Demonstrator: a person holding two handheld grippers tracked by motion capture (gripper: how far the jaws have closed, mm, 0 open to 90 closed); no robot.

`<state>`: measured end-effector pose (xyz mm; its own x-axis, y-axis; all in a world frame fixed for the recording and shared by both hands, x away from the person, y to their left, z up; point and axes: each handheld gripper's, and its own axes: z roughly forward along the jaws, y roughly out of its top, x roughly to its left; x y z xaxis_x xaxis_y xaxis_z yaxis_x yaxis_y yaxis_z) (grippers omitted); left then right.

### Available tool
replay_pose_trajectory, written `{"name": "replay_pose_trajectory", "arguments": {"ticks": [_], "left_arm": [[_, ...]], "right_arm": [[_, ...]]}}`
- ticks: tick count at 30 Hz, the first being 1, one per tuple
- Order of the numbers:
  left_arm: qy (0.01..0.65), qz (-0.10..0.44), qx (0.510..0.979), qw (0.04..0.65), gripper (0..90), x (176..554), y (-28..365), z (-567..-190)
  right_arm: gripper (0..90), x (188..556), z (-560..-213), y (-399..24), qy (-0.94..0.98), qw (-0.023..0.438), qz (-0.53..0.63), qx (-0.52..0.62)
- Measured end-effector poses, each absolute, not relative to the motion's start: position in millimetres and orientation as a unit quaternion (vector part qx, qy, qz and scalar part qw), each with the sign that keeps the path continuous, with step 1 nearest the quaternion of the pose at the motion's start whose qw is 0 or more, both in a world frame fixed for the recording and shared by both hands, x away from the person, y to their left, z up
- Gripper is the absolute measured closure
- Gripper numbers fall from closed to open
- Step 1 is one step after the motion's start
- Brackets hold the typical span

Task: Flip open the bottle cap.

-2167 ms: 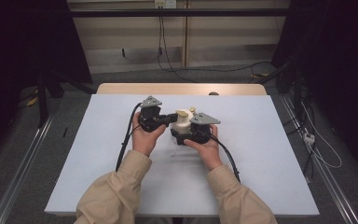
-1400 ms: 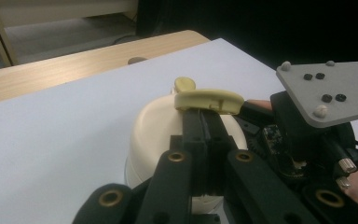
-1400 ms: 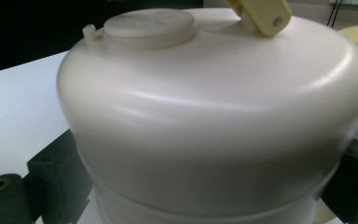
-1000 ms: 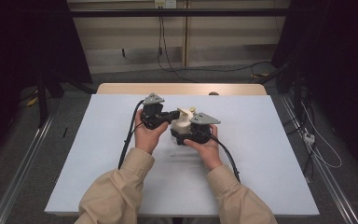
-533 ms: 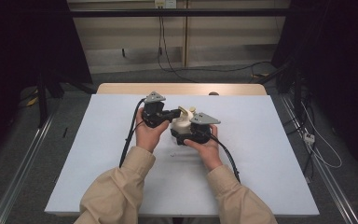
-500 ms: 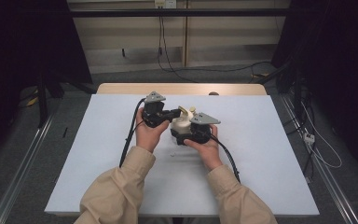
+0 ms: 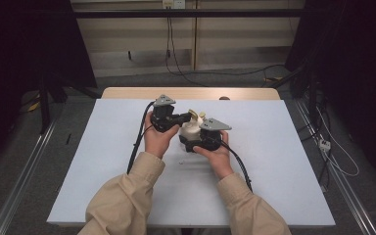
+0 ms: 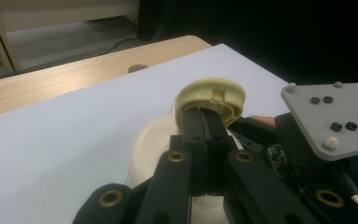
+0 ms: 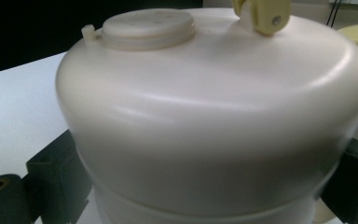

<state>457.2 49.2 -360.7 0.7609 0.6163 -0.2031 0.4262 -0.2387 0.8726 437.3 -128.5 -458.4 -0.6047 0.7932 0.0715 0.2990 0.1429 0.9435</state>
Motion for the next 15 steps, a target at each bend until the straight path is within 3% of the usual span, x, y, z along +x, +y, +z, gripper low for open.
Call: {"name": "replay_pose_trajectory", "arguments": {"ticks": [15], "left_arm": [[0.334,0.088,0.78,0.522,90.0,461.2,46.8,-363.4]], "right_arm": [[5.3,437.3,-458.3,-128.4,0.72,0.233,0.532,0.38]]}}
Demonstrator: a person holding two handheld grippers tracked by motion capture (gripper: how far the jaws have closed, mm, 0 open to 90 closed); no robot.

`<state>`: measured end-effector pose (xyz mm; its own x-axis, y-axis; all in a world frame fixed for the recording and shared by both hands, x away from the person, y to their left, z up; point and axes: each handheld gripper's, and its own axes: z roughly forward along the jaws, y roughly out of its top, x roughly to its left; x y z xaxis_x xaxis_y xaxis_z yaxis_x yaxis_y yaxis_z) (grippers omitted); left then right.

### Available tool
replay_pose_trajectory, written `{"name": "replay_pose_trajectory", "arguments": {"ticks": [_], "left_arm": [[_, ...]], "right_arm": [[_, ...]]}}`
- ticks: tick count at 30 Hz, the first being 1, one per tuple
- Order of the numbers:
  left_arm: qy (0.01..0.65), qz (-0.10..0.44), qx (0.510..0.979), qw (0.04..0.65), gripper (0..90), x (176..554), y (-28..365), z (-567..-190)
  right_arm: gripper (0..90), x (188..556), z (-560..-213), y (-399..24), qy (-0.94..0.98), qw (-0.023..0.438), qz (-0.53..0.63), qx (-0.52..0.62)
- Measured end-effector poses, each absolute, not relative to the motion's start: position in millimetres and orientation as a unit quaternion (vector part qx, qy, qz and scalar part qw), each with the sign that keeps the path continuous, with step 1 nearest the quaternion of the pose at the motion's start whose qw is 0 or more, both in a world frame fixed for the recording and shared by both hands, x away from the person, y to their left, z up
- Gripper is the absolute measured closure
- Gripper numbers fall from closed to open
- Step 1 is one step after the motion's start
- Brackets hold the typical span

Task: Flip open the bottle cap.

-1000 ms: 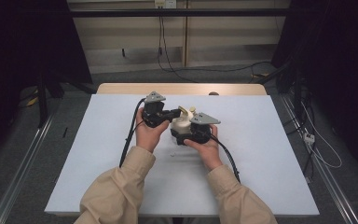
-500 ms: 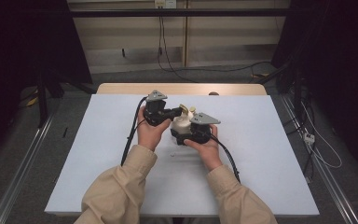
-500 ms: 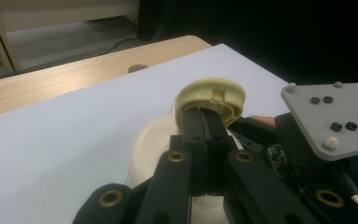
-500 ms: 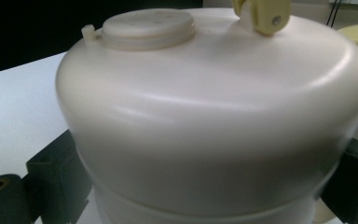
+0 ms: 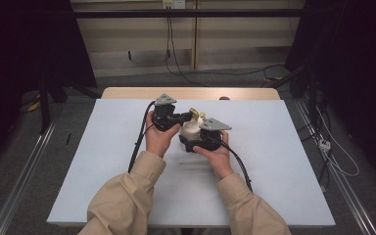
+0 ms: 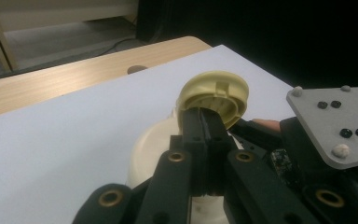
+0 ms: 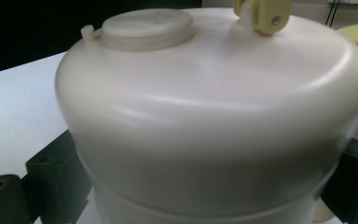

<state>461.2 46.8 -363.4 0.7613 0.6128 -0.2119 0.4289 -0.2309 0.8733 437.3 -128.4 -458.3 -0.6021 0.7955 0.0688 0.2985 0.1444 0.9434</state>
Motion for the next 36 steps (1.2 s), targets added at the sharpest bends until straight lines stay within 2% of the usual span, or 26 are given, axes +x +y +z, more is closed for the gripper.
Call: {"name": "replay_pose_trajectory", "arguments": {"ticks": [12,16,23,28,36], "left_arm": [[0.333,0.081,0.776,0.53,89.7,464,41,-365],[0.332,0.078,0.774,0.532,86.1,462,44,-363],[0.33,0.076,0.772,0.538,60.6,452,57,-359],[0.332,0.075,0.766,0.546,37.2,442,74,-362],[0.336,0.087,0.77,0.535,17.5,426,105,-376]], "right_arm": [[5.3,437,-458,-128,0.719,0.233,0.532,0.382],[5.2,437,-458,-128,0.719,0.231,0.532,0.382],[3.8,437,-458,-129,0.719,0.219,0.529,0.393],[1.4,437,-461,-135,0.712,0.175,0.531,0.425],[2.2,433,-462,-139,0.737,0.168,0.505,0.417]]}}
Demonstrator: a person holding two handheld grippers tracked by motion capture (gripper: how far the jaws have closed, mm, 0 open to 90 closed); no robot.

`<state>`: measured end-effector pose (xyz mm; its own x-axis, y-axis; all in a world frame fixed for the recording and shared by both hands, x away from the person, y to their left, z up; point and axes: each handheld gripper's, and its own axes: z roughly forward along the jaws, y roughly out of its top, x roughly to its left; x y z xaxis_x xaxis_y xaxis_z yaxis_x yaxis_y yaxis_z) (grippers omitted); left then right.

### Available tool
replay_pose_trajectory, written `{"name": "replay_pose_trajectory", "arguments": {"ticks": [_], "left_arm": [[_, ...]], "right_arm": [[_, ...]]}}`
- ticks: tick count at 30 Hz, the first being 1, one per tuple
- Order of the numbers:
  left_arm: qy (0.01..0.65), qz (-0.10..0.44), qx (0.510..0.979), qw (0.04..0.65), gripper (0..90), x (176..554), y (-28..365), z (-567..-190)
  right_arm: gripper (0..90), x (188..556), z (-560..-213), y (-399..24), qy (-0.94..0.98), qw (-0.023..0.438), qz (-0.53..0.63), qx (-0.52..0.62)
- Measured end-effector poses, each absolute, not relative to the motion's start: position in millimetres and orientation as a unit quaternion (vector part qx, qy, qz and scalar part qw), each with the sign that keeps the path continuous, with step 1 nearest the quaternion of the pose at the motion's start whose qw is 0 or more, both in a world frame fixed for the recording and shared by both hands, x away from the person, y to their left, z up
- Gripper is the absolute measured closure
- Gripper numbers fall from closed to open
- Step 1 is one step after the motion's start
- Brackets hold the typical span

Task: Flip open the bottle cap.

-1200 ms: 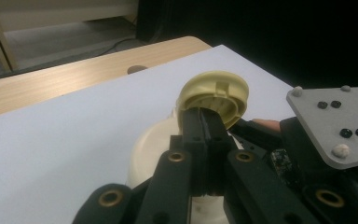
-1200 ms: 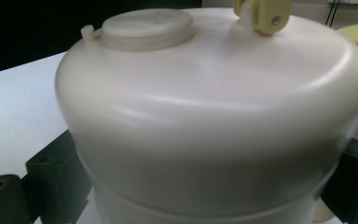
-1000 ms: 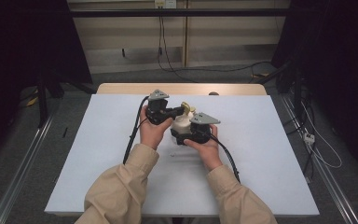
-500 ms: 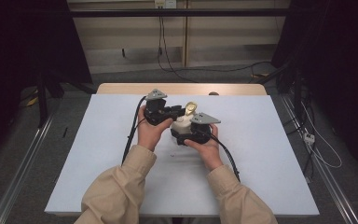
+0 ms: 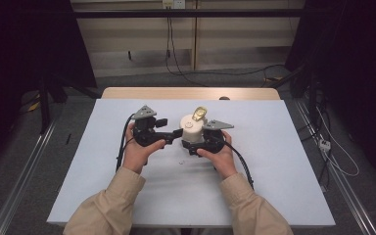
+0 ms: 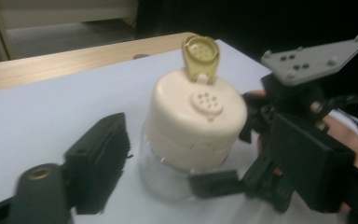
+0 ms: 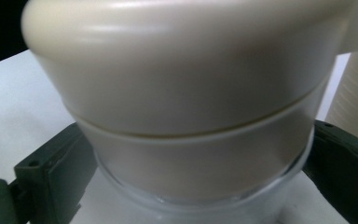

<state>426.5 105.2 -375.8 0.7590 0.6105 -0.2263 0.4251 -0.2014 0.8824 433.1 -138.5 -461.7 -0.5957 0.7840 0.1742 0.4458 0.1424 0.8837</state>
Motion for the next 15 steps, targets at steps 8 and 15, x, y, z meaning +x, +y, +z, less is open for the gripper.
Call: {"name": "replay_pose_trajectory", "arguments": {"ticks": [8,15], "left_arm": [[0.346,0.097,0.771,0.526,10.4,417,138,-389],[0.356,0.099,0.773,0.516,7.2,412,160,-406]], "right_arm": [[5.3,421,-459,-150,0.735,0.171,0.509,0.415],[5.2,405,-451,-160,0.735,0.177,0.514,0.406]]}}
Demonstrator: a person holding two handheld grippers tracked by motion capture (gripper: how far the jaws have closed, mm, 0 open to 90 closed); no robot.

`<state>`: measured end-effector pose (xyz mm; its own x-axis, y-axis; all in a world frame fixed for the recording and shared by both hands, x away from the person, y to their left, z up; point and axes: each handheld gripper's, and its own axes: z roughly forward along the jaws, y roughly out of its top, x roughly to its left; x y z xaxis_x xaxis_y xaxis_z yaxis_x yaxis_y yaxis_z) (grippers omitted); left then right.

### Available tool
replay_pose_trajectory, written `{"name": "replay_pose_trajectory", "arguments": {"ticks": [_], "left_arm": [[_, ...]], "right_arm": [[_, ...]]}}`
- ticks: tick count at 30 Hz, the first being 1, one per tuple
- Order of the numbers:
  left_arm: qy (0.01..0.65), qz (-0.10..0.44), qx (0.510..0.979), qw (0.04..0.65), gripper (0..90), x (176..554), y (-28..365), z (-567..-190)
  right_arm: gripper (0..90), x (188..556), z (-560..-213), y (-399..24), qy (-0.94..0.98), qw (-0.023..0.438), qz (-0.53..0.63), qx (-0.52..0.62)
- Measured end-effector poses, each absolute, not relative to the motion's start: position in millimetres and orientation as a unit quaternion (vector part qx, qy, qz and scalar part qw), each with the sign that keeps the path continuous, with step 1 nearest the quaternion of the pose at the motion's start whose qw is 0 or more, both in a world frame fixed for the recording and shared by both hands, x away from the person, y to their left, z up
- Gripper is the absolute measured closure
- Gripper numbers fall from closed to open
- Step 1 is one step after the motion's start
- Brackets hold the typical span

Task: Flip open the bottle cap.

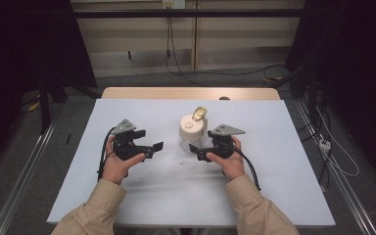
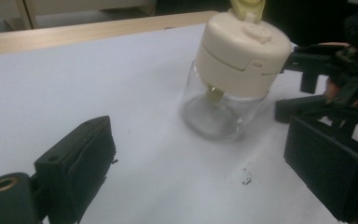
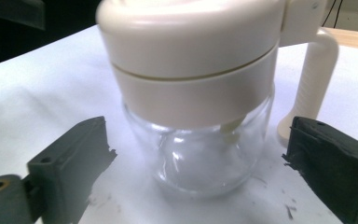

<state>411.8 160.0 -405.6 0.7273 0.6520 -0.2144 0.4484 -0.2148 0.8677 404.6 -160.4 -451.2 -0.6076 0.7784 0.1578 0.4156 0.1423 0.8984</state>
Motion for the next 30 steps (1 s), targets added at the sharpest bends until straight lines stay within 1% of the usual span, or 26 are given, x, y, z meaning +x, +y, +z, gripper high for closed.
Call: {"name": "replay_pose_trajectory", "arguments": {"ticks": [5,12,16,25,30], "left_arm": [[0.357,0.103,0.773,0.514,6.5,407,168,-412],[0.362,0.109,0.777,0.504,5.7,401,182,-421],[0.372,0.106,0.77,0.507,5.7,398,187,-425],[0.356,0.11,0.779,0.505,5.7,391,196,-427],[0.359,0.107,0.776,0.506,5.7,387,201,-429]], "right_arm": [[3.5,393,-446,-168,0.736,0.184,0.515,0.399],[3.8,375,-442,-177,0.736,0.19,0.519,0.391],[3.9,366,-441,-182,0.737,0.192,0.519,0.387],[4.6,354,-441,-191,0.744,0.198,0.512,0.381],[4.5,348,-442,-196,0.747,0.201,0.509,0.378]]}}
